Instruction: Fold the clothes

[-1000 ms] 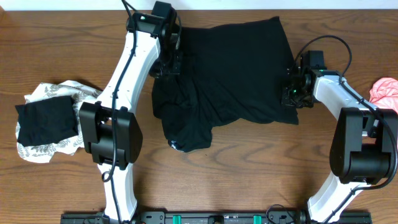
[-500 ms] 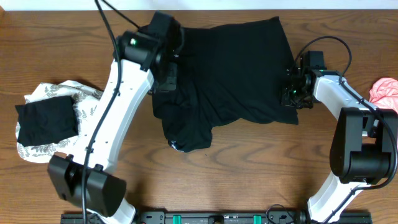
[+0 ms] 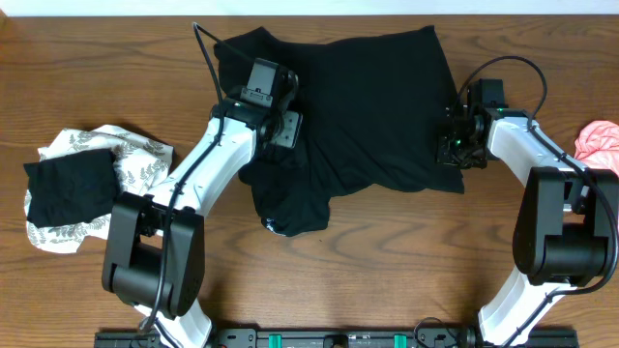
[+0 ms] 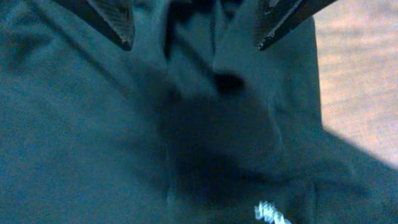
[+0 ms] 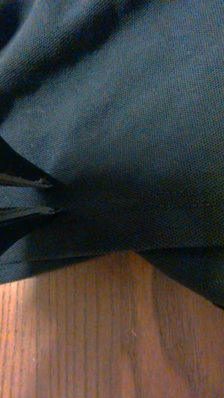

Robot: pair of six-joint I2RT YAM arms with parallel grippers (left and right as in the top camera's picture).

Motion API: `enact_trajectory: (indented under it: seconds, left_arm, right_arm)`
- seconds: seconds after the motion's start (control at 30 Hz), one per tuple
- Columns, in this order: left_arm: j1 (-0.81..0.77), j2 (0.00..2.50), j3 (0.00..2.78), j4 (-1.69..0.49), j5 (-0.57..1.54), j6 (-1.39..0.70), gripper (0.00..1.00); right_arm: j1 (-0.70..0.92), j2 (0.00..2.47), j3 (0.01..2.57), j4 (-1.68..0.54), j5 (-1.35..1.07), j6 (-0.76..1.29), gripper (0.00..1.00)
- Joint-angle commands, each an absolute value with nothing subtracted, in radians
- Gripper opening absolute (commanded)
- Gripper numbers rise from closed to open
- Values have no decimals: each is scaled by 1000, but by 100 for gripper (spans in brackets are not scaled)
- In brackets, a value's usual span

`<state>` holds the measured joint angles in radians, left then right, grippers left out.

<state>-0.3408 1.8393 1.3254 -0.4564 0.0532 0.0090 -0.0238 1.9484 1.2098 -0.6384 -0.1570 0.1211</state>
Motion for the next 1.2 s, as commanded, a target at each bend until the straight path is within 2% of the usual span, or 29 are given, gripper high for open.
enact_trajectory:
  seconds: [0.0, 0.53, 0.57, 0.67, 0.73, 0.77, 0.93, 1.17]
  left_arm:
    - [-321, 1889, 1330, -402, 60, 49, 63]
    - [-236, 2013, 1330, -274, 36, 95, 61]
    - [-234, 2013, 1330, -275, 34, 97, 54]
    - [-230, 2011, 1331, -278, 2, 120, 22]
    - [-229, 2008, 1335, -287, -75, 120, 9]
    - [-227, 2003, 1335, -296, -119, 120, 6]
    - [-210, 1966, 1336, -313, -284, 143, 6]
    - [-143, 1954, 1353, -292, -308, 165, 6]
  right_arm:
    - [-25, 1935, 1217, -637, -162, 126, 11]
    - [-25, 1935, 1217, -638, -161, 126, 11]
    - [-25, 1935, 1217, -639, -161, 126, 11]
    - [-25, 1935, 1217, -645, -161, 126, 11]
    - [-25, 1935, 1217, -646, -161, 126, 11]
    - [-25, 1935, 1217, -647, -161, 126, 11]
    - [-25, 1935, 1217, -648, -160, 126, 10]
    - [-25, 1936, 1217, -675, -17, 126, 8]
